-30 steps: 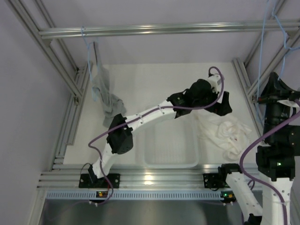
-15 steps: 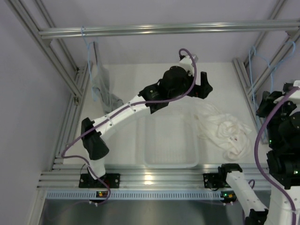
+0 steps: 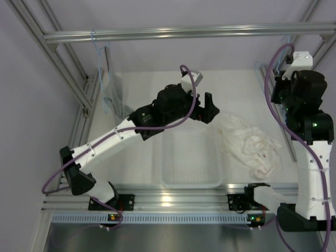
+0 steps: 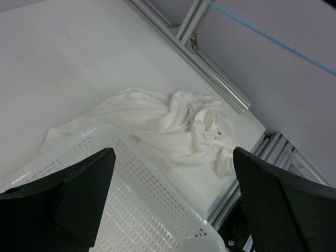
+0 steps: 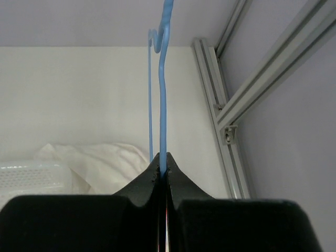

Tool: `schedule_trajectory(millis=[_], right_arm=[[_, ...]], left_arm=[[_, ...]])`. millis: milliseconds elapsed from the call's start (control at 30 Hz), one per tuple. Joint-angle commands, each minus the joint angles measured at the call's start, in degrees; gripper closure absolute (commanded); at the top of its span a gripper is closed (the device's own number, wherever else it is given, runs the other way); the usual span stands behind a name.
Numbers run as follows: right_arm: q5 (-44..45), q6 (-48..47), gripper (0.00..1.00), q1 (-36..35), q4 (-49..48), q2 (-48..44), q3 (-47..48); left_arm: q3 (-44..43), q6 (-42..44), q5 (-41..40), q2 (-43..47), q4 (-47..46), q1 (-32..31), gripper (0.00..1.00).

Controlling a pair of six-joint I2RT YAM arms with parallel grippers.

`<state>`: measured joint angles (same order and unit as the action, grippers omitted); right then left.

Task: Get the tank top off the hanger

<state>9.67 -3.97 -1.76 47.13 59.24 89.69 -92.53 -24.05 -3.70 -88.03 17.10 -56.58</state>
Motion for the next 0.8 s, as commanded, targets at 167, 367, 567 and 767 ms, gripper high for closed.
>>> schedule_trajectory(millis=[167, 367, 567, 767], right_arm=[[-1.67, -2.89, 1.0, 0.26, -5.73, 9.04, 14.28], [-8.43, -2.27, 1.0, 4.74, -6.7, 17.3, 19.03], [-9.41, -2.27, 1.0, 6.85, -9.86, 21.17, 17.63], [-7.05, -2.44, 1.0, 7.21, -11.53, 19.08, 9.04]], left_arm=[[10.08, 1.47, -2.18, 10.15, -1.02, -0.2, 0.01], [12.9, 1.29, -0.52, 10.42, -1.02, -0.2, 0.01], [13.78, 2.08, -0.16, 11.3, -1.02, -0.11, 0.01], [13.09, 2.17, 0.97, 10.17, -1.11, -0.11, 0.01]])
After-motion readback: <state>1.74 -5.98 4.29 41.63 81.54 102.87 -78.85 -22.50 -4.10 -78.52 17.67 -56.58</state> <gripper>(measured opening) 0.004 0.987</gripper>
